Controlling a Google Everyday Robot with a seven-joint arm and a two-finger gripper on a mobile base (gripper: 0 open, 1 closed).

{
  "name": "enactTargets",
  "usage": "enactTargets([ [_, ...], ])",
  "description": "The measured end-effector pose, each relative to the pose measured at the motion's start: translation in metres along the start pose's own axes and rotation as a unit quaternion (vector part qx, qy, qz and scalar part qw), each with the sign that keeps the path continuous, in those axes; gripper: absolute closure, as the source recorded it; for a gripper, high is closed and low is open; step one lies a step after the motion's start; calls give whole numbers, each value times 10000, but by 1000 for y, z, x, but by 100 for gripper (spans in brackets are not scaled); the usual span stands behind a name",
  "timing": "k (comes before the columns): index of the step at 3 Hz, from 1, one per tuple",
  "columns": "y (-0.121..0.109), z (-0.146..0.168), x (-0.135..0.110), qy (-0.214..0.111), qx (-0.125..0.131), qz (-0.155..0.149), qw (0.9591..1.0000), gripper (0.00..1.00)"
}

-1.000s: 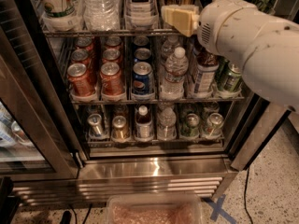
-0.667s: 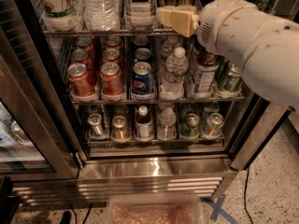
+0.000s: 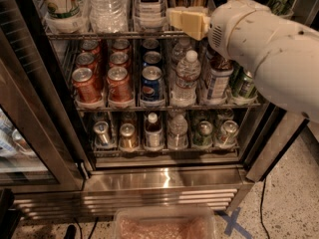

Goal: Pick orange can from top shelf of fridge

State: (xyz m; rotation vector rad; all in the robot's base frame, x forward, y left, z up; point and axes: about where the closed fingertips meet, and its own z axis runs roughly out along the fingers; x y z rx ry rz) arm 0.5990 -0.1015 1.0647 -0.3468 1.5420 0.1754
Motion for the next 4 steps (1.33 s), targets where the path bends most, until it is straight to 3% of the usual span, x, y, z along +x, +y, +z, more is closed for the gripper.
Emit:
enactTargets([
  [1, 7, 9, -1, -106, -50, 68, 9999, 13],
  [2, 13, 18, -7, -268, -72, 110, 9996, 26],
  [4, 10, 34, -13, -537, 58, 33, 9985, 29],
])
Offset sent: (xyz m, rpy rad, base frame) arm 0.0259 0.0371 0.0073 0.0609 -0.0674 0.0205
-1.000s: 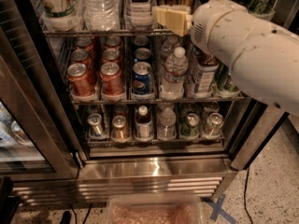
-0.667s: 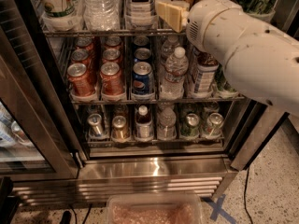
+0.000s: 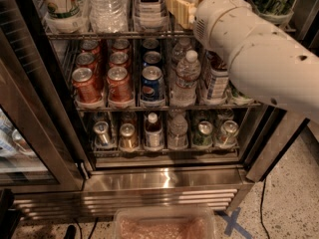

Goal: Pick orange can from top shelf of fridge

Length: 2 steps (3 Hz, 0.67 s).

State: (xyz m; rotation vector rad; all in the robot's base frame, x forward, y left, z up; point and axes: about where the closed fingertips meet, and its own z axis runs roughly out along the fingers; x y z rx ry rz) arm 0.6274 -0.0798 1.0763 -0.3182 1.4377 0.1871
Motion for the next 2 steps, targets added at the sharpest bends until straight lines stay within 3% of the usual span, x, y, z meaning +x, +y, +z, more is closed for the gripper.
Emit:
enactTargets([
  [1, -2, 6, 7, -1, 79, -96, 9999, 29],
  [2, -2, 13, 13, 27, 132, -154, 9998, 37],
])
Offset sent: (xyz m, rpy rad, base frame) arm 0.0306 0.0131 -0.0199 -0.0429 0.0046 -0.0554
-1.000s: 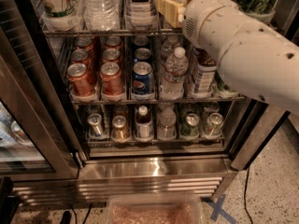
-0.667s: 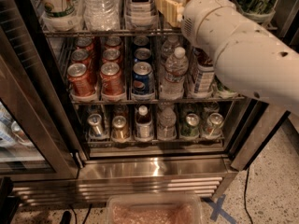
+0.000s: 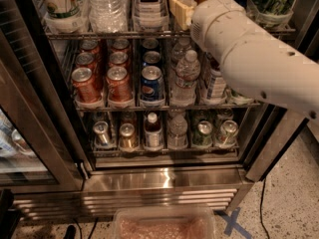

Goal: Pick orange can from top shelf of fridge

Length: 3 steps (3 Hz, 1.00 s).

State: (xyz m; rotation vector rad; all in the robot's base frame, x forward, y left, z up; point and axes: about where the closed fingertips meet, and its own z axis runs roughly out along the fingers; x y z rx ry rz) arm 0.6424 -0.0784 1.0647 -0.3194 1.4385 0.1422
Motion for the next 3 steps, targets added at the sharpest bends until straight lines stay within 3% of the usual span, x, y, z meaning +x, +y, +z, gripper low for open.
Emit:
enactTargets([
  [1, -2, 8, -1, -38, 82, 2, 10000, 55],
  [3, -1, 8, -1, -37, 82, 2, 10000, 99],
])
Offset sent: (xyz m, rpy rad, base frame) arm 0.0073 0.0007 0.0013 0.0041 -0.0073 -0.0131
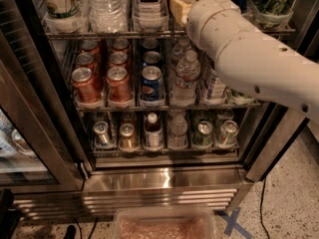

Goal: Pick orange can from top shelf of fridge

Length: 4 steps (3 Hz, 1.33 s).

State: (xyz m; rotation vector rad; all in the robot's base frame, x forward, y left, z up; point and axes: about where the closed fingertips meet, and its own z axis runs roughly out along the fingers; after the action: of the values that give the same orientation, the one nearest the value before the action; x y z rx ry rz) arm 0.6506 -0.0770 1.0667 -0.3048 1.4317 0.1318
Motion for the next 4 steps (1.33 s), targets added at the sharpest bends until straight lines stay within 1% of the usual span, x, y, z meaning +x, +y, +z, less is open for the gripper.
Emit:
enactTargets([
  [1, 2, -2, -14, -54, -78, 99, 9999, 100],
  [2, 1, -5, -38, -210, -135, 201, 9995, 100],
  [3, -5, -11, -49, -183, -174, 269, 9993, 100],
  [4, -11, -30, -53, 151, -298, 354, 9988, 100],
])
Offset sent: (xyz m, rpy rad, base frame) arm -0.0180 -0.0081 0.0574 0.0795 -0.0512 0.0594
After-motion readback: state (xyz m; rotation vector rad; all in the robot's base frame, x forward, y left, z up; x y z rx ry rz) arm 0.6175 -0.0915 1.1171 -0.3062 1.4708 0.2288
